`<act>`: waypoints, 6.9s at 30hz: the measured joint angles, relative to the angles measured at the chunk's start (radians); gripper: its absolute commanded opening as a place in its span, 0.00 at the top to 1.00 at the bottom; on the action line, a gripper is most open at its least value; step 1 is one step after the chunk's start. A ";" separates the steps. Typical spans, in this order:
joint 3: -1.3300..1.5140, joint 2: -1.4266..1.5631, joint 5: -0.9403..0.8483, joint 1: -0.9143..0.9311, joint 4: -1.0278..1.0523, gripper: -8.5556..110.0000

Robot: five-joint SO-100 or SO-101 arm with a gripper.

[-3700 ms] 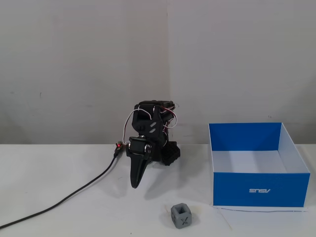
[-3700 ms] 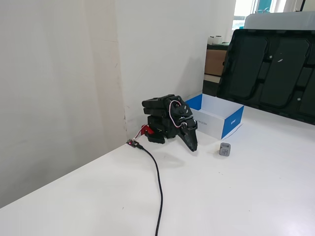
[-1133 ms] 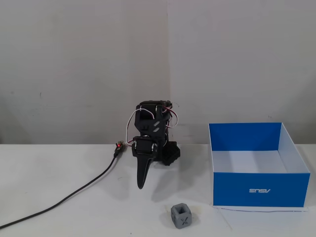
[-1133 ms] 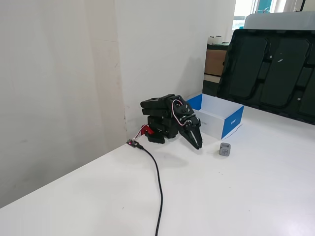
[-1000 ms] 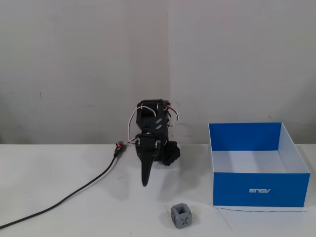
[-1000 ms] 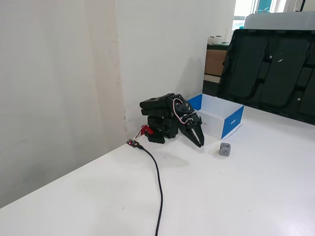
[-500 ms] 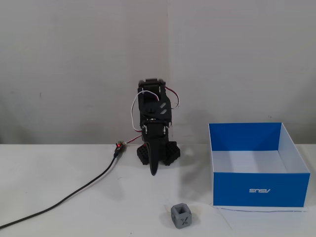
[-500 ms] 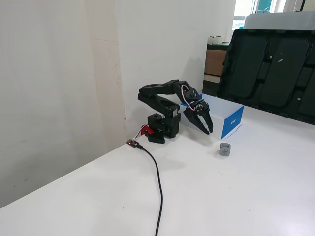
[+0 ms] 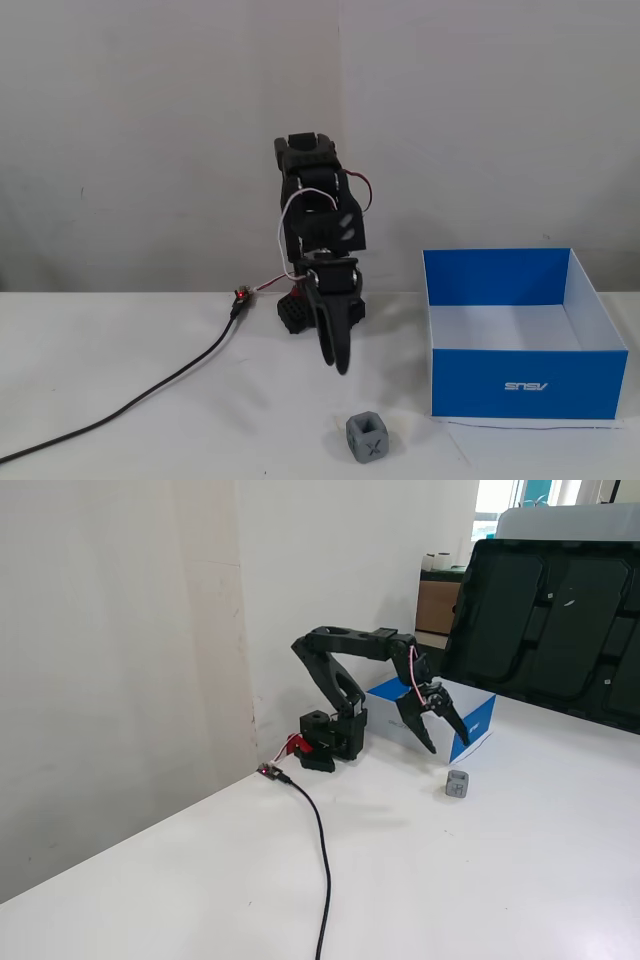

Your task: Pick the gray block and keep it in the box.

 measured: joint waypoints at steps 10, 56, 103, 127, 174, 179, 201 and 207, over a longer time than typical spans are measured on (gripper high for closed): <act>-0.115 -0.258 -0.002 -0.054 0.025 0.71; -0.333 -0.787 0.029 -0.109 -0.067 0.83; -0.657 -0.198 0.187 -0.795 0.359 0.86; -0.469 -0.278 0.261 -1.045 0.156 0.90; 0.442 0.577 -0.137 0.175 -0.150 0.93; 0.541 0.703 -0.091 0.164 -0.153 0.93; 0.778 1.150 -0.060 0.258 0.035 0.93; 0.818 1.150 -0.060 0.273 0.035 0.93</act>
